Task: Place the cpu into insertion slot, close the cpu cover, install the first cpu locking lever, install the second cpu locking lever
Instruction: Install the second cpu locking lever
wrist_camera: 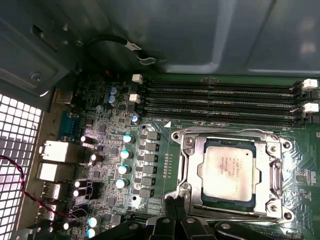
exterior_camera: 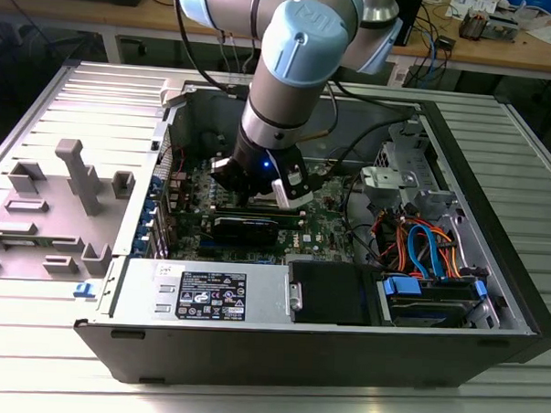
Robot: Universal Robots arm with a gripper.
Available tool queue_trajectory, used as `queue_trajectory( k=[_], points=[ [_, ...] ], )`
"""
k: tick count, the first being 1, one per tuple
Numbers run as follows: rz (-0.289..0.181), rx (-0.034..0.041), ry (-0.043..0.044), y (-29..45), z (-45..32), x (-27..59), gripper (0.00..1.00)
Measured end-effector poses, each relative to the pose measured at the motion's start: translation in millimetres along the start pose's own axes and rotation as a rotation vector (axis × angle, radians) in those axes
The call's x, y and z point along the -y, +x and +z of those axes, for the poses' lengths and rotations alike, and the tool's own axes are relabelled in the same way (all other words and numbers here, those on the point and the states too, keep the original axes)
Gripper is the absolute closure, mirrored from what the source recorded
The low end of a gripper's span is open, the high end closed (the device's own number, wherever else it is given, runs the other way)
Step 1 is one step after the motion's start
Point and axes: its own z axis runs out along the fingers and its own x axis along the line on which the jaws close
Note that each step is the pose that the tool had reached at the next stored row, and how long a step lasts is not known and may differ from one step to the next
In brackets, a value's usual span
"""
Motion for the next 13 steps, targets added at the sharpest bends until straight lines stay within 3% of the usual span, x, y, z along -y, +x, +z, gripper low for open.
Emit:
queue_trajectory(
  k=[3, 4, 11, 13],
  points=[
    [-0.007, 0.0165, -0.008, 2.6, 1.0, -0.2, 0.89],
    [-0.009, 0.0187, -0.0114, 4.2, 1.3, -0.3, 0.89],
    [-0.018, 0.0469, -0.0115, 8.2, 3.4, -0.4, 0.89],
    [-0.021, 0.0502, -0.0132, 10.6, 4.1, -0.6, 0.89]
  ],
)
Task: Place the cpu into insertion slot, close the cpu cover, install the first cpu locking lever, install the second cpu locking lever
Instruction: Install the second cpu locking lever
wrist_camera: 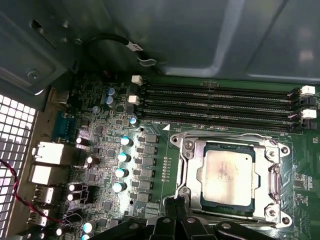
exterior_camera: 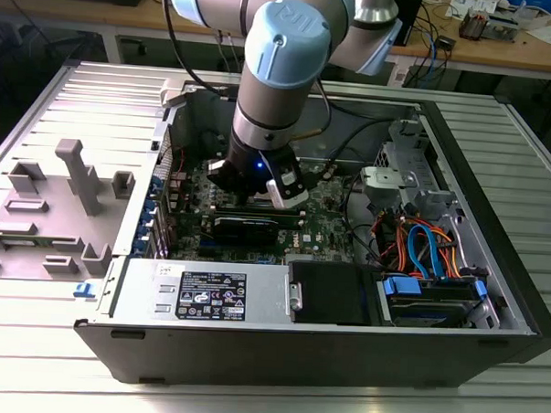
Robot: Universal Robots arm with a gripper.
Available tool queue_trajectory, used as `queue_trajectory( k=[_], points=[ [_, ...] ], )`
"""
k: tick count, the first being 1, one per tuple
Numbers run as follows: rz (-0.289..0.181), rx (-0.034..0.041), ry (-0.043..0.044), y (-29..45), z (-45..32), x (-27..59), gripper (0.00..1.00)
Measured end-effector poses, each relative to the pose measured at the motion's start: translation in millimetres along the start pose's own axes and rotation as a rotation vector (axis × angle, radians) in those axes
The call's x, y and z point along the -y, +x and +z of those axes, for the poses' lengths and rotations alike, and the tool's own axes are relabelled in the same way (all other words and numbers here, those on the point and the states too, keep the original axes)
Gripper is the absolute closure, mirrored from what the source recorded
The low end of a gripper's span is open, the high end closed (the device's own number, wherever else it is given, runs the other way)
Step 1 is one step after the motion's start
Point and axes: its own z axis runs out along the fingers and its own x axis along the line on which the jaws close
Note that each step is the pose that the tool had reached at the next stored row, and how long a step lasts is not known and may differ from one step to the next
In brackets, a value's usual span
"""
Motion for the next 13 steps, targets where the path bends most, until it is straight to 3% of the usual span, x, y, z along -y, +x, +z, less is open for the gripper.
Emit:
queue_trajectory(
  k=[5, 13],
  points=[
    [-0.005, 0.0106, -0.0006, 1.9, 1.7, 0.1, 0.89],
    [-0.01, 0.0119, -0.0064, 2.5, 2.4, 0.1, 0.89]
  ],
)
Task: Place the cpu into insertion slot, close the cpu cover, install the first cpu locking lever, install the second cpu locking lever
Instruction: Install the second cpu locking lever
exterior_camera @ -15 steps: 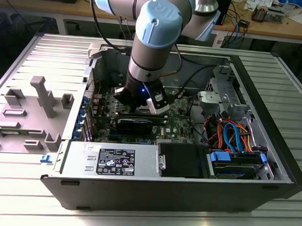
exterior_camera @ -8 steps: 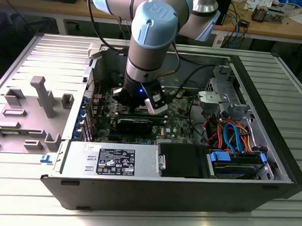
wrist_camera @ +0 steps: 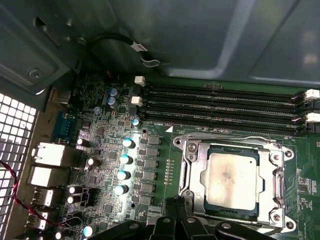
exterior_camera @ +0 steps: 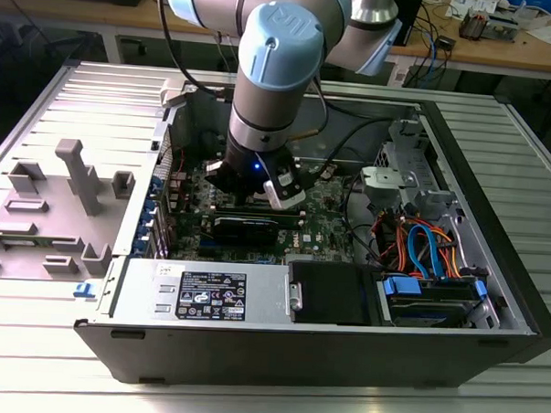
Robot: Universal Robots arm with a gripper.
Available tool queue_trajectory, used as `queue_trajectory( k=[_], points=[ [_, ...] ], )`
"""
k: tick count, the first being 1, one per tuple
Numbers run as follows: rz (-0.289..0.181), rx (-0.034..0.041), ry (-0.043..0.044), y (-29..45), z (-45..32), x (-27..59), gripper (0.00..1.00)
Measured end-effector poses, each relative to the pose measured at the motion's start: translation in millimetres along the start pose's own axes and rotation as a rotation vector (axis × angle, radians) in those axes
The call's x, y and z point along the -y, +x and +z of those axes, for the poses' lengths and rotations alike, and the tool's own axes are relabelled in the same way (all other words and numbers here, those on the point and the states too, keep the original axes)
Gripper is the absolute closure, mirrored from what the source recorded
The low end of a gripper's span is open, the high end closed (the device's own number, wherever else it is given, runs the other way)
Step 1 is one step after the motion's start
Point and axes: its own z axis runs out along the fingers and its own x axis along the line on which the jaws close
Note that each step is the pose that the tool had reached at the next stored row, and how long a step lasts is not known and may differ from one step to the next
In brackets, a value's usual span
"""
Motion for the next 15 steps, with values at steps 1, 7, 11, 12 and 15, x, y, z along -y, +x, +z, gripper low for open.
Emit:
queue_trajectory(
  k=[1, 7, 11, 12, 15],
  points=[
    [0.0, -0.0001, 0.0002, 0.0, -0.1, 0.0, 0.89],
    [0.0, -0.0002, 0.0003, 1.8, -21.4, -7.9, 0.89],
    [0.0, -0.0002, 0.0003, 2.3, -31.5, -14.3, 0.89],
    [0.0, -0.0001, 0.0004, 2.2, -32.6, -15.3, 0.89],
    [0.0, -0.0002, 0.0012, -1.2, -35.4, -17.7, 0.89]
  ],
)
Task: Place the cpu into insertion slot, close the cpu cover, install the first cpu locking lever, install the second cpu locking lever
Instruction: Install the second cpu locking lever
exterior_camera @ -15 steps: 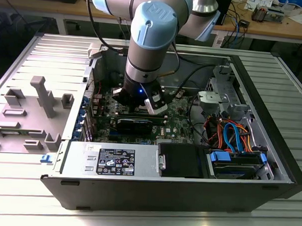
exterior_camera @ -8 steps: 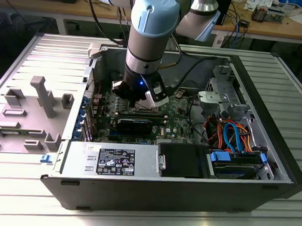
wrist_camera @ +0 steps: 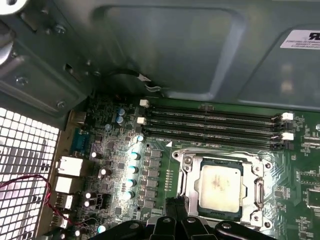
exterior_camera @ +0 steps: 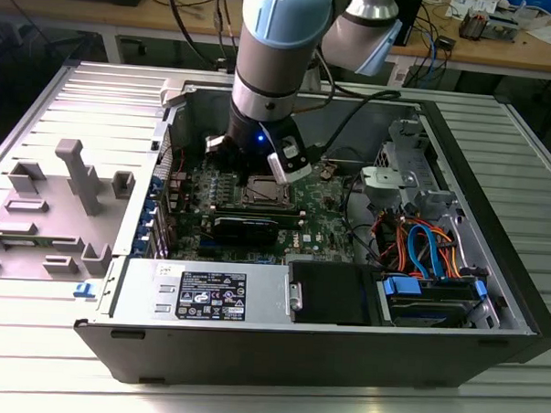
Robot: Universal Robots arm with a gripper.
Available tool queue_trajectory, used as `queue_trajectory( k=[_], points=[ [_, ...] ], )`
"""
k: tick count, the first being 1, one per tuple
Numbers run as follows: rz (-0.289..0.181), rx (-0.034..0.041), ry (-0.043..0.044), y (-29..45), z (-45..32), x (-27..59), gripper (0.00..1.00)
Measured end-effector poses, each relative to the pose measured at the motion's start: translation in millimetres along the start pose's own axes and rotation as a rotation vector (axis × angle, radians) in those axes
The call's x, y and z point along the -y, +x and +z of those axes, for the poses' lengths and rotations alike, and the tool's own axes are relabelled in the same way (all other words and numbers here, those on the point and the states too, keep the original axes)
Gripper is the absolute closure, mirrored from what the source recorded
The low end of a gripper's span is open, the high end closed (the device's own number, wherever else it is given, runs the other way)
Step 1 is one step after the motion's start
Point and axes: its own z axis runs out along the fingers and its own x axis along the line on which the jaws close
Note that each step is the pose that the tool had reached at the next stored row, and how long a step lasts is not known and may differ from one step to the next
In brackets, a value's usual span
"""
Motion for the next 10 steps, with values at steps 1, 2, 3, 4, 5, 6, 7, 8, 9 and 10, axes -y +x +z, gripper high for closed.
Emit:
queue_trajectory(
  k=[1, 2, 3, 4, 5, 6, 7, 8, 9, 10],
  points=[
    [0.001, -0.0003, 0.0026, -3.2, -0.4, 0.1, 0.89],
    [0.003, -0.0005, 0.0062, -6.3, -0.8, 0.3, 0.89],
    [0.005, -0.0005, 0.0096, -8.0, -1.0, 0.3, 0.89],
    [0.01, -0.0007, 0.0184, -11.2, -1.3, 0.3, 0.89],
    [0.013, -0.0008, 0.0251, -12.7, -1.7, 0.0, 0.89],
    [0.015, -0.0011, 0.0303, -13.5, -2.6, -0.2, 0.89],
    [0.018, -0.0025, 0.0398, -14.3, -5.6, -0.8, 0.89],
    [0.019, -0.0035, 0.0478, -14.7, -10.1, -1.9, 0.89],
    [0.019, -0.0039, 0.0502, -15.0, -12.4, -2.4, 0.89],
    [0.02, -0.0044, 0.0519, -15.4, -14.0, -2.7, 0.89]
  ],
)
